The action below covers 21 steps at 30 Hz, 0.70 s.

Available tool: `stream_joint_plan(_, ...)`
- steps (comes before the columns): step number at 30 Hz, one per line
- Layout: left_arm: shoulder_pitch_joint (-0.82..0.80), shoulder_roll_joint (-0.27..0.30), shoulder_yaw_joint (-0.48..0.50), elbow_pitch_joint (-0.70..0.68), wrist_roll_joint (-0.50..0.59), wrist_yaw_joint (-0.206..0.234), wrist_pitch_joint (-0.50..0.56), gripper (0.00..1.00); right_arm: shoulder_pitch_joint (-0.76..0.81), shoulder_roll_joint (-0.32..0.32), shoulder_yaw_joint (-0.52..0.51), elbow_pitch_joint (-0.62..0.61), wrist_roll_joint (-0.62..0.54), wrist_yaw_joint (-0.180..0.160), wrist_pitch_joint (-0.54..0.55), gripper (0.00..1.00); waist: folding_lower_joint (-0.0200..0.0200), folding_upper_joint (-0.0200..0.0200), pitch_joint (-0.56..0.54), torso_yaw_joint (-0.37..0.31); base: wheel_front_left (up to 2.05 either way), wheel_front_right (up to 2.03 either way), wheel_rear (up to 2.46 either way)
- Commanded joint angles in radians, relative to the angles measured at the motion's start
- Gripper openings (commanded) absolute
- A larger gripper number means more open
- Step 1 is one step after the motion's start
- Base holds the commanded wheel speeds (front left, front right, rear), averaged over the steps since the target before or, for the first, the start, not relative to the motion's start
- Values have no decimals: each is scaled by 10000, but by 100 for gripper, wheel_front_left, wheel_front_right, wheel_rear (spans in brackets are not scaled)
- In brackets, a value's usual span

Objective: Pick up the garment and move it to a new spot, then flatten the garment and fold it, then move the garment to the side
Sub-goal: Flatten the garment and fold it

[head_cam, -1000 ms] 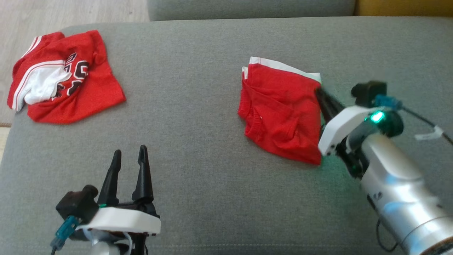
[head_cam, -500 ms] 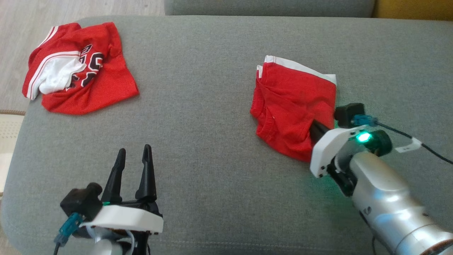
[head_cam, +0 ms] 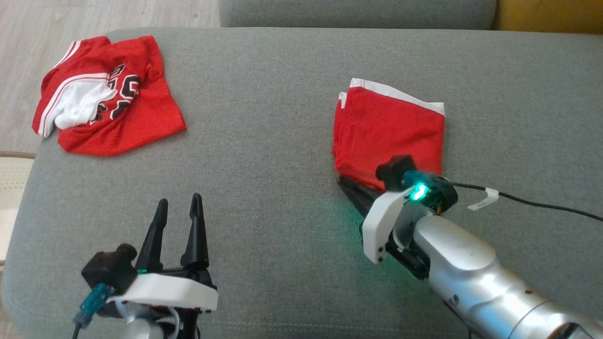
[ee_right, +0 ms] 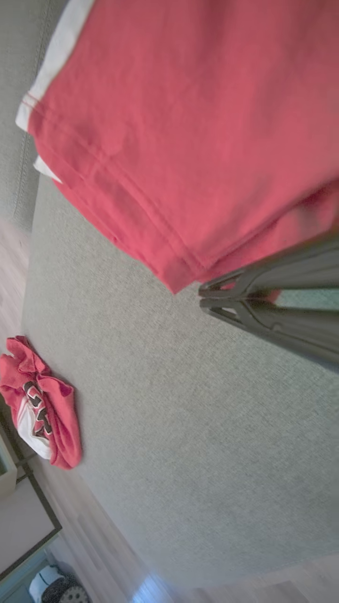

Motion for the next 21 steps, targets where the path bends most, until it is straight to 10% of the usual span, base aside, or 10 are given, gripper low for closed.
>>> stream_joint_plan(1,-237,16,321,-286,95,-31,-124,100,21,130,335,-235,180,65,-28,0,0,0,-23,-23,0,0,0)
stream_joint_plan(8,-181,16,361,-304,93,-19,-124,100,-124,146,645,-362,532,65,-877,0,0,0,-118,-124,0,0,0)
stream_joint_plan(17,-114,16,627,-340,214,22,-124,100,-232,-125,-1074,-531,56,65,-1934,96,0,0,-507,-528,0,0,0)
stream_joint_plan(21,-127,16,775,-258,322,96,-124,100,813,-175,-4154,-1845,-1519,65,-1953,100,0,0,-752,-837,0,0,0)
